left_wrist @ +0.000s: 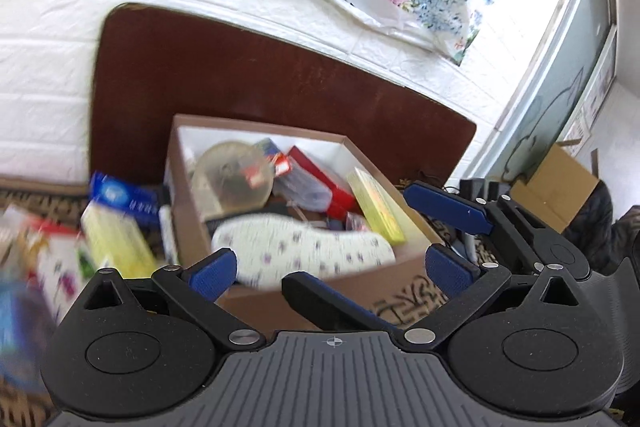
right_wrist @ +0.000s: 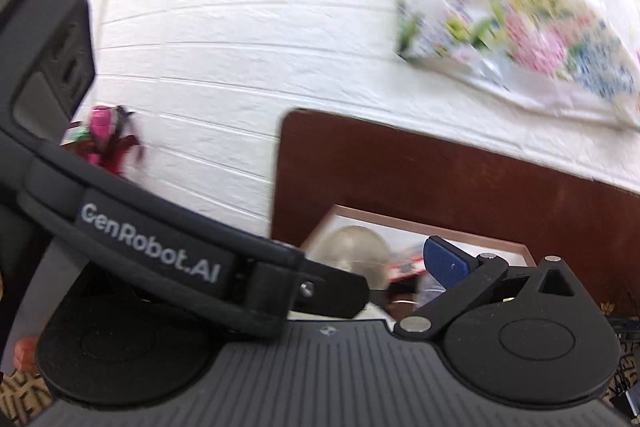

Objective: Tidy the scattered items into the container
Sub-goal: 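Withdraw the left gripper from the cardboard box back over the table, then grasp the tan cosmetic box with the right gripper while the left gripper grasps the black marker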

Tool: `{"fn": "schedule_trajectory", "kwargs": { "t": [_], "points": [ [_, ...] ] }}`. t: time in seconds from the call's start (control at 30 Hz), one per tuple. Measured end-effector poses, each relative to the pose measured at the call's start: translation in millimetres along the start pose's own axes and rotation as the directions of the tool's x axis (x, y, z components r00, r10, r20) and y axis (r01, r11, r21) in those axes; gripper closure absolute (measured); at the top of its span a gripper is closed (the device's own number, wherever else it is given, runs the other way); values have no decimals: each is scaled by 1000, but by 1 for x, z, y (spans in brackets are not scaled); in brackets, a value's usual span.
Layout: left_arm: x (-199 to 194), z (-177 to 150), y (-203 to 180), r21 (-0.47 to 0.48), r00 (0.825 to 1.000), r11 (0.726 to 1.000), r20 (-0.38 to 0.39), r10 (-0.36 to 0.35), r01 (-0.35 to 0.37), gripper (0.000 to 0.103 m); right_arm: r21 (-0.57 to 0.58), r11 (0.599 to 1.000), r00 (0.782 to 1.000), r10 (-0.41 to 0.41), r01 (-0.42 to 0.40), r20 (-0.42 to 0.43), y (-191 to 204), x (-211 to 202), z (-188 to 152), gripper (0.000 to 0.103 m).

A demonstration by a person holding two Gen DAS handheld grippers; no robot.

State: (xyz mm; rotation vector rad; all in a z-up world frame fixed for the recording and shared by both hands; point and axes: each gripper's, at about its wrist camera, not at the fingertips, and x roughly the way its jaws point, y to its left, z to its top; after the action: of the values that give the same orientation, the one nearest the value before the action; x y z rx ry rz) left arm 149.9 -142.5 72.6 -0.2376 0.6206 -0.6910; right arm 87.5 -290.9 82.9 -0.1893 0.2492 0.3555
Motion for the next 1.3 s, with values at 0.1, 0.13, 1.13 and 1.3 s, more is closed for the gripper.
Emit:
{"fn": "schedule_trajectory", "kwargs": {
  "t": [0.1,0.13,1.13,1.3],
  "points": [
    [-22,-35,13,-25,1000,1000,0,8,-8,0,-6,999,999,38,-38,3,27,-12,-14,0],
    [-28,-48,22,-48,1000,999,-9,10,-11,0,-4,999,999,51,-51,-6,36,-15,-21,0],
    [14,-114,125,-282,925,881,-94,367,-379,50,30,999,925,-3,16,-379,107,46,-122,46],
    [14,-116,124,-234,925,895,-98,366,-379,80,63,998,918,36,-12,-395,109,58,-124,61]
  ]
}}
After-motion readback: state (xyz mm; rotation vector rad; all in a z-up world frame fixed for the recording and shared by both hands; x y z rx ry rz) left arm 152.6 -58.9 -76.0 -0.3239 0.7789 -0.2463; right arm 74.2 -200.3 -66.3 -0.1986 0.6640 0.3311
